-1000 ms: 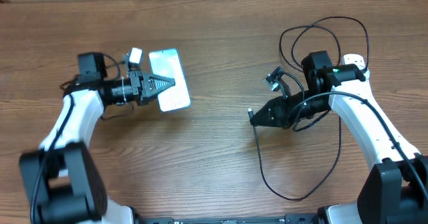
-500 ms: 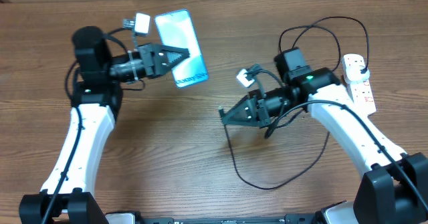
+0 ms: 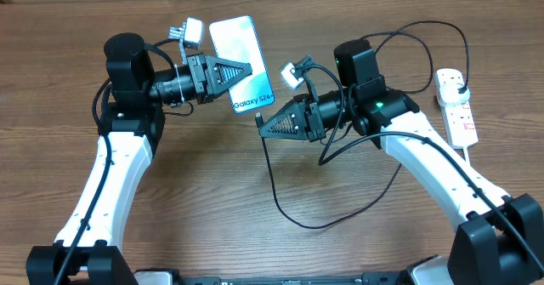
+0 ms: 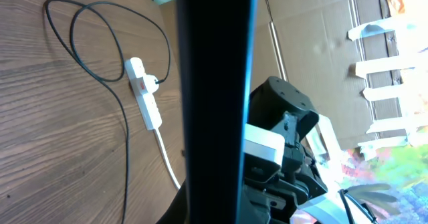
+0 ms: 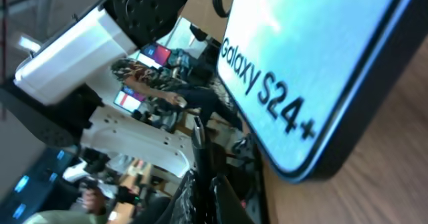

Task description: Plug charger to phone and switch on socket

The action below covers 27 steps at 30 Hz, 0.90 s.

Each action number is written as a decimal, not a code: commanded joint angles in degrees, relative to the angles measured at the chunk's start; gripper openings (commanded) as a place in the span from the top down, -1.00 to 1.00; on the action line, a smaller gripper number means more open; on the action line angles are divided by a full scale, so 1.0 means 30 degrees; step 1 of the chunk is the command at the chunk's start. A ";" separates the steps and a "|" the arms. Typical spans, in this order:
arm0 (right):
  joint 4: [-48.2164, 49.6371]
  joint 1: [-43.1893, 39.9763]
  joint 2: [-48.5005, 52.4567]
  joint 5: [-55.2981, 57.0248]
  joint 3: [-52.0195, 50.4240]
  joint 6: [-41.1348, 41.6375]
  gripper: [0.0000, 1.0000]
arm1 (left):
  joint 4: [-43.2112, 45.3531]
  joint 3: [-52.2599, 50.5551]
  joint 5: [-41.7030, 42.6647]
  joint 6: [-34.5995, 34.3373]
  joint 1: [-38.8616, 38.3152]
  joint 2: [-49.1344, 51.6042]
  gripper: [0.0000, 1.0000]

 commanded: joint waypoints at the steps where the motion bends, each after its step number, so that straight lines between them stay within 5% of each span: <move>1: 0.0160 0.0138 -0.0058 0.0044 0.0066 0.2062 0.92 | 0.0211 0.0146 0.0372 -0.0022 0.0087 -0.0248 0.92; 27: -0.1297 0.0466 -0.0058 0.0197 0.0066 0.2047 0.93 | 0.0277 0.0146 0.3308 0.1581 0.0386 -0.0248 0.91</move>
